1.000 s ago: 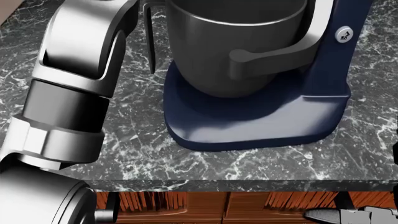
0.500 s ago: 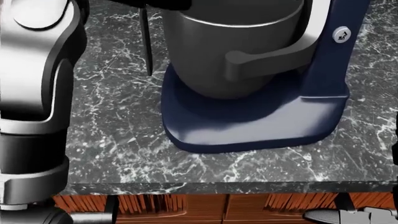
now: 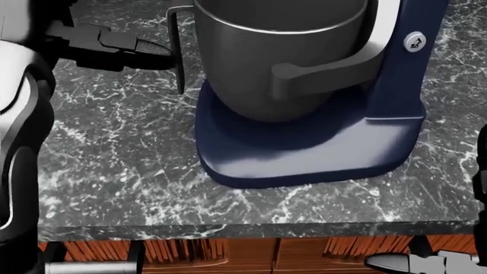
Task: Place the cake in the stand mixer bowl.
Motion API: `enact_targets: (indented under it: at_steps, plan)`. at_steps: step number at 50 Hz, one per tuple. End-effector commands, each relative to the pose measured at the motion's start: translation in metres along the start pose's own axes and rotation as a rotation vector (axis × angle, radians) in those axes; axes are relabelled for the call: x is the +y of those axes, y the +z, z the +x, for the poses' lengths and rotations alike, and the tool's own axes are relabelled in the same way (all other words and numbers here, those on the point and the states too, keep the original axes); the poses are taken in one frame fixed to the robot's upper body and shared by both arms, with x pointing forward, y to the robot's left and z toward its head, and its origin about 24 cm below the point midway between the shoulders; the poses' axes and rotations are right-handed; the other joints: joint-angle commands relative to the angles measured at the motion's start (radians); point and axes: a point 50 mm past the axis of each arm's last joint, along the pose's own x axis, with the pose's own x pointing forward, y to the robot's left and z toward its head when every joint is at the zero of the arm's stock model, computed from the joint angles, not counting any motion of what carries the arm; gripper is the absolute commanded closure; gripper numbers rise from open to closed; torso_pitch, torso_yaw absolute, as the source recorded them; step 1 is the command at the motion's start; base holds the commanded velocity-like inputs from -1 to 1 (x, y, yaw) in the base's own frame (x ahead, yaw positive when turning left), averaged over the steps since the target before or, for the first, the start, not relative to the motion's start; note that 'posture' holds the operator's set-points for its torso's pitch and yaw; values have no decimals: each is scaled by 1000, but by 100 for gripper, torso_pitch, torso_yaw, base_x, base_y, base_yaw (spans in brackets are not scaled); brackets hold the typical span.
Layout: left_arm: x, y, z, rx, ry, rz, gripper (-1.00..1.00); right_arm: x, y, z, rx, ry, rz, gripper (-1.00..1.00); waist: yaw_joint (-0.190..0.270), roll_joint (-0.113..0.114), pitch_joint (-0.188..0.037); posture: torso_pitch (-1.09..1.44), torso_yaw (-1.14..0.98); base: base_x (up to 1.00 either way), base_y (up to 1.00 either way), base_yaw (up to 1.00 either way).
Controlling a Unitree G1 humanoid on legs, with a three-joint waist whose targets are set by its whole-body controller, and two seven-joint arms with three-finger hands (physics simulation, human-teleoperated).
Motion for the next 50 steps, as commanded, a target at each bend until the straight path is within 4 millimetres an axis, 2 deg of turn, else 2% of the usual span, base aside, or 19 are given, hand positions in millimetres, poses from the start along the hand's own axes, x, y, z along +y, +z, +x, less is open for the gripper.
enact_targets:
  at_steps: [1,13,19,28,32,35,42,50]
  plan:
    - [3,20,-4,-94,12,3,-100,0,14,1,-81,-2,-11,-100,-1,0,-22,0,0,0,0,0]
    - [12,2,-30,-57,35,-8,-100,0,13,1,-78,0,-10,-100,1,3,-24,0,0,0,0,0]
    - [17,1,-34,-53,50,-16,-100,0,12,2,-76,1,-9,-100,2,3,-23,0,0,0,0,0]
    - [24,-2,-51,-53,77,-31,-100,1,10,2,-74,4,-7,-100,2,5,-23,0,0,0,0,0]
    - [28,0,-60,-74,88,-30,-100,1,10,2,-74,5,-6,-100,3,6,-24,0,0,0,0,0]
    - [31,13,-64,-142,95,-54,-100,1,9,2,-72,5,-5,-100,3,6,-24,0,0,0,0,0]
    - [32,20,-74,-168,90,-17,-100,3,9,3,-71,10,-2,-100,4,5,-22,0,0,0,0,0]
    - [37,20,-76,-171,114,37,-100,4,9,3,-71,12,-3,-100,6,7,-21,0,0,0,0,0]
